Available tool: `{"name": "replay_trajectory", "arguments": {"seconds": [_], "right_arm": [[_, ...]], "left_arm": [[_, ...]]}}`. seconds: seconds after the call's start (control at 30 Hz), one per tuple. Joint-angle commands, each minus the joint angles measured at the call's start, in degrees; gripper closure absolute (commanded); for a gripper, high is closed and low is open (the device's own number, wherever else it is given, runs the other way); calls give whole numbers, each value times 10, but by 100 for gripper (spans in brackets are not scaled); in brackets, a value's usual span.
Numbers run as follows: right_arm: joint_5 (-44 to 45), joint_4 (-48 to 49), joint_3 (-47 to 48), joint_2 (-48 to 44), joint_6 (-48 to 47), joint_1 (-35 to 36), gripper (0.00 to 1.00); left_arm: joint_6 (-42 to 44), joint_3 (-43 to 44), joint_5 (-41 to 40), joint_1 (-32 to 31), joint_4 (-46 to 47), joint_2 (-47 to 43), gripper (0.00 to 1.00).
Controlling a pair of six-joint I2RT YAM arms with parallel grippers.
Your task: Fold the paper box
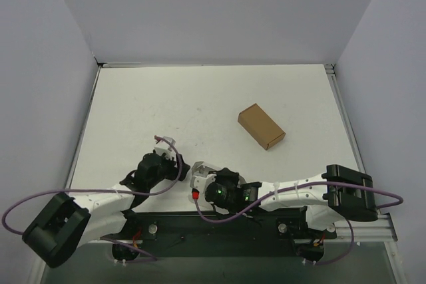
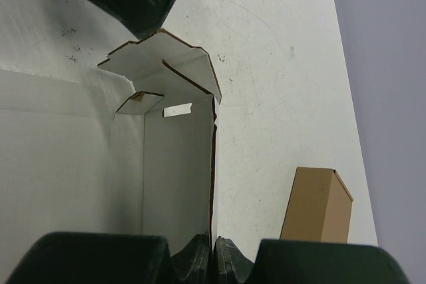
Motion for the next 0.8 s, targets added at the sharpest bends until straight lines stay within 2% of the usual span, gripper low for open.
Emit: {"name": "replay_trajectory", "arguments": {"seconds": [0.0, 0.2, 0.37, 0.77], "right_arm": [[-9, -20, 1, -10, 10, -4, 100], [-10, -25, 4, -10, 11, -4, 100], [-10, -25, 4, -10, 11, -5, 100], [-11, -32, 8, -2, 12, -5, 100]], "left_arm": [[35, 56, 78, 1, 59, 85, 28], [39, 44, 111, -17, 125, 119, 31], [55, 47, 134, -30, 122, 117, 37], [79, 48, 97, -87, 123, 113, 39]]}}
